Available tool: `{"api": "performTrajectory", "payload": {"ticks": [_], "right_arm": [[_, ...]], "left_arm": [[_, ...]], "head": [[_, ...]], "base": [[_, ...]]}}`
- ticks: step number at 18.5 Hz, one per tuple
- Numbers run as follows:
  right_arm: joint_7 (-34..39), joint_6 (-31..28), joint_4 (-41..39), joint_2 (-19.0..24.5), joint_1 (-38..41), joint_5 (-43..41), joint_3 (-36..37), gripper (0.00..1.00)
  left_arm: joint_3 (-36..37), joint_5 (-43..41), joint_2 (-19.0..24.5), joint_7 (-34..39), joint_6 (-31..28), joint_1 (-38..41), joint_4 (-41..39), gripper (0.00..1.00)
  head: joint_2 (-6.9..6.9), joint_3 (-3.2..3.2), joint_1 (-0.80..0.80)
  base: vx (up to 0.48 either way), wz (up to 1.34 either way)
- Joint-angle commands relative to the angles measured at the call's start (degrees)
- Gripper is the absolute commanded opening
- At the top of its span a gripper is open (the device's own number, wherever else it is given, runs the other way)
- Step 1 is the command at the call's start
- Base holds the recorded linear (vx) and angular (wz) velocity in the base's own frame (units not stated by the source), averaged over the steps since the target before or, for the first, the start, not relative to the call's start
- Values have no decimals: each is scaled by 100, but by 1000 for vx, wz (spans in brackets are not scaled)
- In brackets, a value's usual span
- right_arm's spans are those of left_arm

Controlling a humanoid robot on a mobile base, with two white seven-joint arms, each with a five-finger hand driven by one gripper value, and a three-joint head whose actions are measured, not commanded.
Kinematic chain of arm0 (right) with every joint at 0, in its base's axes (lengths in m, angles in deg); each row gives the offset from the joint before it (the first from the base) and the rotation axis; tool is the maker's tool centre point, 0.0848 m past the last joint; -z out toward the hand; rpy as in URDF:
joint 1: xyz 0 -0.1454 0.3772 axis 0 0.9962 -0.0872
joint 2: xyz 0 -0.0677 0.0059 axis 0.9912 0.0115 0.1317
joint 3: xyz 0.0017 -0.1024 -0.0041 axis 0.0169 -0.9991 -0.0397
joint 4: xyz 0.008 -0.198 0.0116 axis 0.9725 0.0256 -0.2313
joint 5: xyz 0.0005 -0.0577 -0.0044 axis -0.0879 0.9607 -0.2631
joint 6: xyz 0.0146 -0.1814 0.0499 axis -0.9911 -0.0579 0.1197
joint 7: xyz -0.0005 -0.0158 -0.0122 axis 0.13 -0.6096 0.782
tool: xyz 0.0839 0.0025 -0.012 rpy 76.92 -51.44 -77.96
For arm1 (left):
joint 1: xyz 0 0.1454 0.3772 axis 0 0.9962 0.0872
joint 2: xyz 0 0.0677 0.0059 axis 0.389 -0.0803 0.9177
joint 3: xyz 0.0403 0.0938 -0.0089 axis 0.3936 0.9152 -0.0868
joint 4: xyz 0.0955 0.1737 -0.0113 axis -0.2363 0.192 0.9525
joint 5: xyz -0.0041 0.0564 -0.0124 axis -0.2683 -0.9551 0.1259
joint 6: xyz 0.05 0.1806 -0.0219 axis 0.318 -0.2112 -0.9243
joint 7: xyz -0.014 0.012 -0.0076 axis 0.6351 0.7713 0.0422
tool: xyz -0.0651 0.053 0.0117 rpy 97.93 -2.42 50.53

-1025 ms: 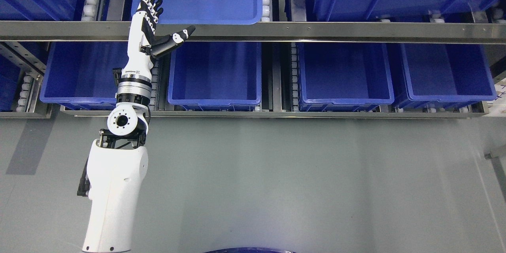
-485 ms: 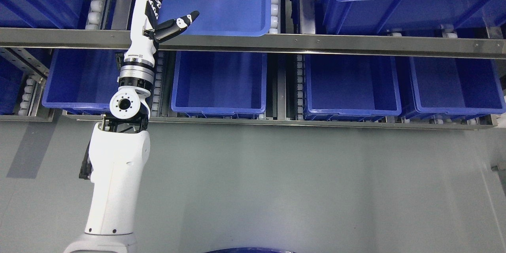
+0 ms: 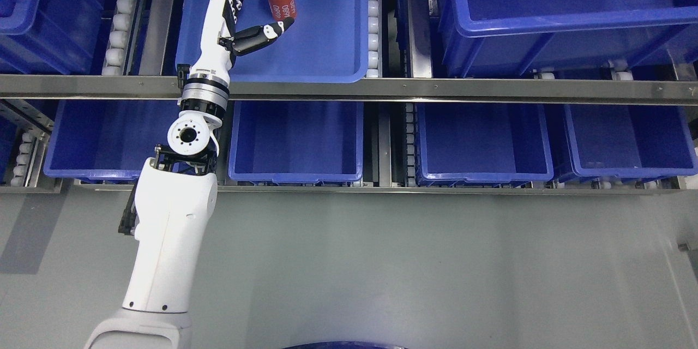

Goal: Grab orange capacitor from left shelf to right desk
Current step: 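Close the left hand around the orange capacitor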

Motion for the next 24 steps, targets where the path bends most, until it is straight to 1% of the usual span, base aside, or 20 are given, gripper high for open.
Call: {"api": "performTrajectory", "payload": {"ticks": [1, 4, 7, 9, 12, 15, 17, 22, 24], "right_arm": [[-2, -3, -193, -100, -9, 26, 62, 100], [-2, -3, -193, -100, -9, 26, 62, 100], [-2, -3, -193, -100, -9, 26, 62, 100], [-2, -3, -193, -100, -9, 26, 62, 100], [-2, -3, -193, -100, -9, 26, 62, 100], [-2, -3, -193, -100, -9, 26, 62, 100], [-2, -3, -193, -100, -9, 26, 62, 100], [-2, -3, -193, -100, -9, 26, 62, 100], [-2, -3, -193, -100, -9, 26, 62, 100]], "left_arm": [[247, -136, 100, 4, 3, -89, 358, 98], [247, -145, 100, 13, 3, -28, 455, 97], [378, -136, 100, -5, -6, -11, 473, 94], [571, -128, 100, -40, -32, 68, 473, 94], [616, -119, 100, -75, -32, 95, 473, 94], [608, -110, 100, -321, -32, 51, 613, 94], [555, -119, 100, -339, -32, 33, 649, 88], [388, -119, 100, -313, 64, 7, 938, 67], [353, -110, 100, -313, 100, -80, 1052, 62]], "head": [[0, 0, 0], [0, 0, 0], [0, 0, 0], [0, 0, 0], [0, 0, 0], [0, 0, 0], [0, 0, 0], [0, 0, 0], [0, 0, 0]], "base": [[166, -37], [189, -12], [199, 82], [73, 59], [51, 1], [14, 0], [0, 0], [0, 0], [0, 0]]}}
